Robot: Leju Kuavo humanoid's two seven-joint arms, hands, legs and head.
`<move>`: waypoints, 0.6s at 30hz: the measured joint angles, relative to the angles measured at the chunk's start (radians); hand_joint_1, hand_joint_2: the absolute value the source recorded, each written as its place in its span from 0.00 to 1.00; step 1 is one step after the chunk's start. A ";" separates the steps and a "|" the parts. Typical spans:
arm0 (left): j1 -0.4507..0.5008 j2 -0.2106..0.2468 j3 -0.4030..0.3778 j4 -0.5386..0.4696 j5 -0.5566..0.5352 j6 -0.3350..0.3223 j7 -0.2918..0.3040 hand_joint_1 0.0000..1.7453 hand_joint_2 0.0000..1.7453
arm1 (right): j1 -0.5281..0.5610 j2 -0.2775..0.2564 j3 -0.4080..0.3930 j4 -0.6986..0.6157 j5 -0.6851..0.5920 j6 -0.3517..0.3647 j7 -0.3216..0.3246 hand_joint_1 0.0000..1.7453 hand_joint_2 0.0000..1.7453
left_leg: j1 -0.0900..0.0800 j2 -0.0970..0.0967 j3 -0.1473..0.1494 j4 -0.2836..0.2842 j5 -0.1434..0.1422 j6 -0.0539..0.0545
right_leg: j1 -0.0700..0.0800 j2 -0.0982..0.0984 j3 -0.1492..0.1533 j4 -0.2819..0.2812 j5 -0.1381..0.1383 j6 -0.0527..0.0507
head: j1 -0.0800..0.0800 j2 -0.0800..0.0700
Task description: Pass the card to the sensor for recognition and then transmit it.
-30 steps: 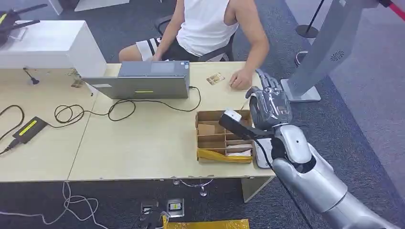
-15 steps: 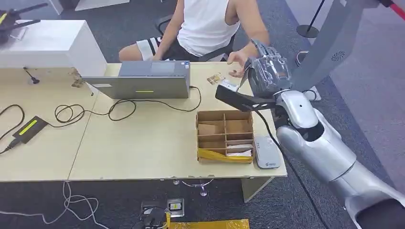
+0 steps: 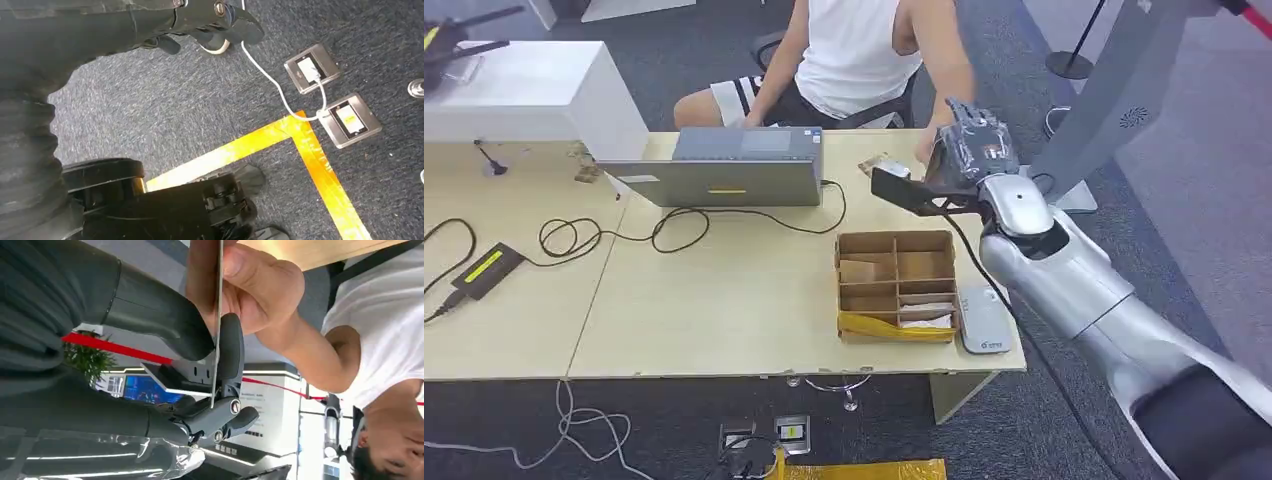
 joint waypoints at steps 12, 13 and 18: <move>0.000 0.004 -0.017 0.000 0.006 -0.003 0.007 0.00 1.00 | -0.014 0.019 0.032 0.102 -0.013 -0.018 -0.002 1.00 1.00 | 0.000 0.000 0.001 0.000 0.000 0.000 | 0.000 0.001 0.000 0.000 0.000 0.000 | 0.000 0.000; 0.000 0.004 -0.018 0.000 0.006 -0.004 0.008 0.00 1.00 | -0.014 0.019 0.033 0.105 -0.013 -0.020 -0.002 0.49 1.00 | 0.000 0.000 0.001 0.000 0.000 0.000 | 0.000 0.001 0.000 0.000 0.000 0.000 | 0.000 0.000; 0.000 0.005 -0.024 0.000 0.013 0.001 0.014 0.00 1.00 | -0.015 0.019 0.036 0.119 -0.013 -0.056 0.007 0.00 1.00 | 0.000 0.000 0.001 0.000 0.000 0.000 | 0.000 0.001 0.000 0.000 0.000 0.000 | 0.000 0.000</move>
